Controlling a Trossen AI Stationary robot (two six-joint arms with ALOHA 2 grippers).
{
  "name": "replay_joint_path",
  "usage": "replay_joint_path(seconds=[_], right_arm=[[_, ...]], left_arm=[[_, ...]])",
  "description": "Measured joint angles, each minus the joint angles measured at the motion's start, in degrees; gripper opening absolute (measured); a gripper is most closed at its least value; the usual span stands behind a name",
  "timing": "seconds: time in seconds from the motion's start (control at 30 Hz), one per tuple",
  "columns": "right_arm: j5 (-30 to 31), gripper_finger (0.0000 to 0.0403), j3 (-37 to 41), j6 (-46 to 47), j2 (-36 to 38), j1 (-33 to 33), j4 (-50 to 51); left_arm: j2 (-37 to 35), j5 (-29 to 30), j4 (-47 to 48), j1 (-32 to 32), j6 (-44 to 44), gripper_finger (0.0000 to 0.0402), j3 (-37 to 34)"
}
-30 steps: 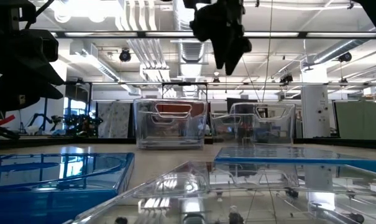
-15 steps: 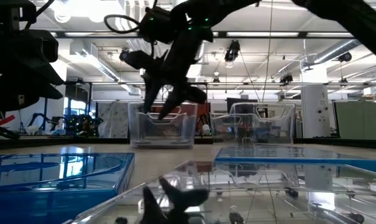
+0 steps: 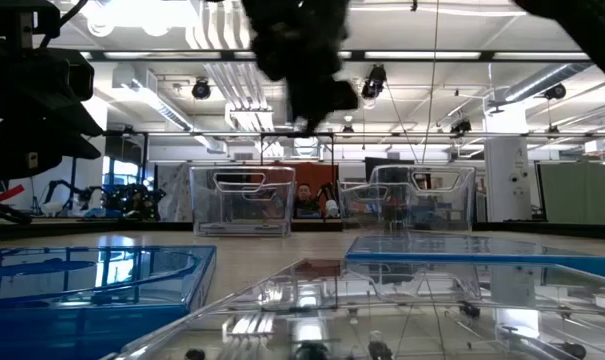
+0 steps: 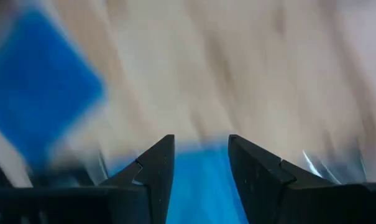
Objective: Pick & place jewel cases by type
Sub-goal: Put the blue cd case into the right transparent bin
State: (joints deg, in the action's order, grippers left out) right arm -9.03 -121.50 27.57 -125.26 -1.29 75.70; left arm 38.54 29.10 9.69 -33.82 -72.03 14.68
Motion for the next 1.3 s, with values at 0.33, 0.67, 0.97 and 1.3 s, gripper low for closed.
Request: replay_joint_path(seconds=[0.33, 0.67, 0.97, 1.3], right_arm=[[-1.7, 0.0144, 32.7, 29.5, 20.2, 15.7, -7.9], [11.6, 0.0158, 63.1, 79.8, 36.7, 29.3, -36.9], [18.8, 0.0245, 77.2, 90.7, 36.2, 31.4, -54.3], [23.6, 0.0286, 78.0, 92.9, 29.8, 31.2, -59.6]], left_arm=[[0.9, -8.3, -2.3, 0.1, 4.0, 0.0106, 0.0], [11.8, -20.1, -18.8, 12.6, 6.3, 0.0106, 0.0], [34.2, -36.4, -28.1, 25.9, 14.8, 0.0106, 9.8], [58.8, -39.6, -14.5, 28.1, 28.0, 0.0106, 33.6]])
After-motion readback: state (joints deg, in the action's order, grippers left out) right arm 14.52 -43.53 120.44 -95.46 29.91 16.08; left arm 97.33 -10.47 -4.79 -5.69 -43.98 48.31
